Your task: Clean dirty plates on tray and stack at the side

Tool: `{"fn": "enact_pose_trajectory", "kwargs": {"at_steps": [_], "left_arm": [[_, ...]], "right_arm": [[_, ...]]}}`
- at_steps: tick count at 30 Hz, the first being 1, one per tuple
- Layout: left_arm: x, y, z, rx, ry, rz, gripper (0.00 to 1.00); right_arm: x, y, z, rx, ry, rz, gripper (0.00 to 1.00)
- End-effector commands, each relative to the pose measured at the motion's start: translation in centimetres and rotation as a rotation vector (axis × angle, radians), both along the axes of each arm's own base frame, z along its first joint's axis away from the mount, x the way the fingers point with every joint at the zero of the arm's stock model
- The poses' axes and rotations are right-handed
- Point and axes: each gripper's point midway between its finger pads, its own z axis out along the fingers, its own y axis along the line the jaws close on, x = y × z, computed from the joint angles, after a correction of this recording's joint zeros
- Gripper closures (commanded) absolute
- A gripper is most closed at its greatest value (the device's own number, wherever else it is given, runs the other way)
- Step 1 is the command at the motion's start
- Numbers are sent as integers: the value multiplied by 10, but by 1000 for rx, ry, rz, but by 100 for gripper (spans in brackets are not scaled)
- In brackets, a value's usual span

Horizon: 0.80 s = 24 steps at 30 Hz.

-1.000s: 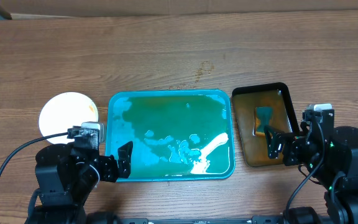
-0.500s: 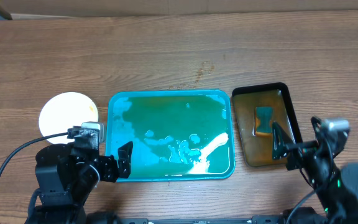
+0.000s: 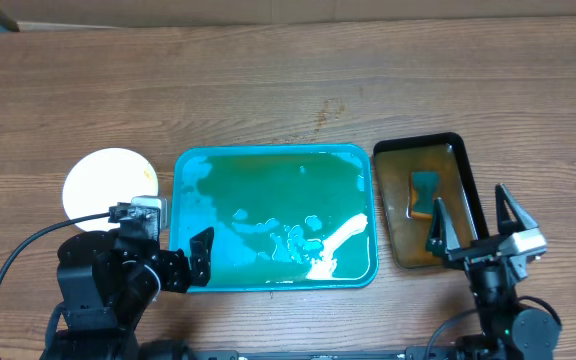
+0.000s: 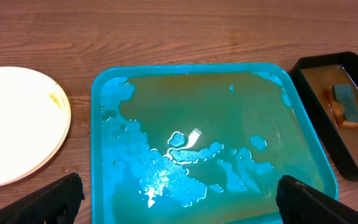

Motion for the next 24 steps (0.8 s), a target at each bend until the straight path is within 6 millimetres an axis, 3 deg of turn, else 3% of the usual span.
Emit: {"fn": "enact_pose_trajectory", "kwargs": {"at_steps": [1, 6, 24], "left_arm": [[0, -1, 0, -18, 1, 4, 0], [0, -1, 0, -18, 1, 4, 0], [0, -1, 0, -18, 1, 4, 0]], "right_arm": [[7, -4, -27, -15, 54, -26, 0], [11, 7, -87, -87, 291, 35, 0], [11, 8, -85, -84, 279, 38, 0]]}}
